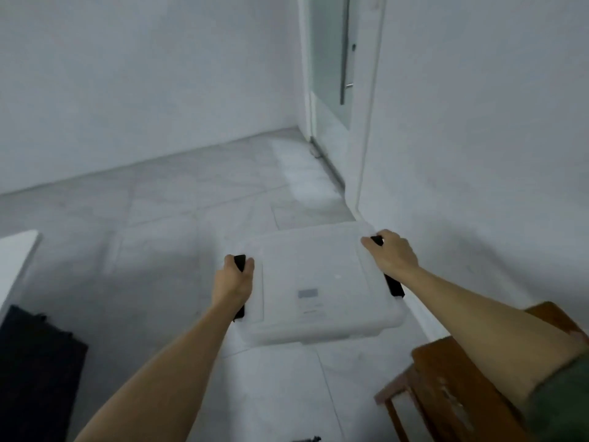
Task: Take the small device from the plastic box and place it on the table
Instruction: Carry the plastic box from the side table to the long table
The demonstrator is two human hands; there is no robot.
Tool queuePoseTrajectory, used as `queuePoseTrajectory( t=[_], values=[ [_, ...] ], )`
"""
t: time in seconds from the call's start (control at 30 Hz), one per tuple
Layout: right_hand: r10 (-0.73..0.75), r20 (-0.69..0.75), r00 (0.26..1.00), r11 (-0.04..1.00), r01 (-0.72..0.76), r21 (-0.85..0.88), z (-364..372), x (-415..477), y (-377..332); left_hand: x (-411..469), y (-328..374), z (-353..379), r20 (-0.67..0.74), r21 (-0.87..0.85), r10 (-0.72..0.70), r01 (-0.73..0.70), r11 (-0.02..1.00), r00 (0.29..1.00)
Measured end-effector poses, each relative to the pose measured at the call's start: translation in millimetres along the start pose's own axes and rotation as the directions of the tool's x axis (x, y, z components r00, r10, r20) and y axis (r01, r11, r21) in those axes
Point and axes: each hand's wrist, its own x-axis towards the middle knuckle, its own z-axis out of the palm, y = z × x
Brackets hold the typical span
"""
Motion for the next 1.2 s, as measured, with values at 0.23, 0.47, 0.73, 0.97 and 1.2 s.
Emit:
queuePoseTrajectory(
  t=[0.23,0.47,0.73,0.97,1.2],
  values=[
    [-0.225,0.192,0.955,0.970,0.238,-0.049,122.7,2.1,-161.5,24.7,-125.1,-121.9,-0.193,-0.094,-0.238,0.224,0.970,0.952],
    [-0.401,0.392,0.828,0.883,0.464,-0.077,230.4,2.3,-290.2,30.4,-221.3,-191.3,-0.314,-0.230,-0.470,0.415,0.880,0.825],
    [-0.534,0.578,0.617,0.742,0.669,-0.029,356.9,1.1,-436.3,53.7,-304.7,-257.5,-0.413,-0.402,-0.669,0.535,0.743,0.618],
    [-0.595,0.718,0.362,0.542,0.840,0.026,461.6,-56.4,-553.4,35.3,-376.8,-304.4,-0.447,-0.574,-0.815,0.581,0.577,0.368],
    [-0.599,0.787,0.150,0.425,0.892,0.153,577.3,-163.2,-627.2,-6.1,-483.8,-352.9,-0.434,-0.667,-0.877,0.582,0.465,0.204]
  ],
)
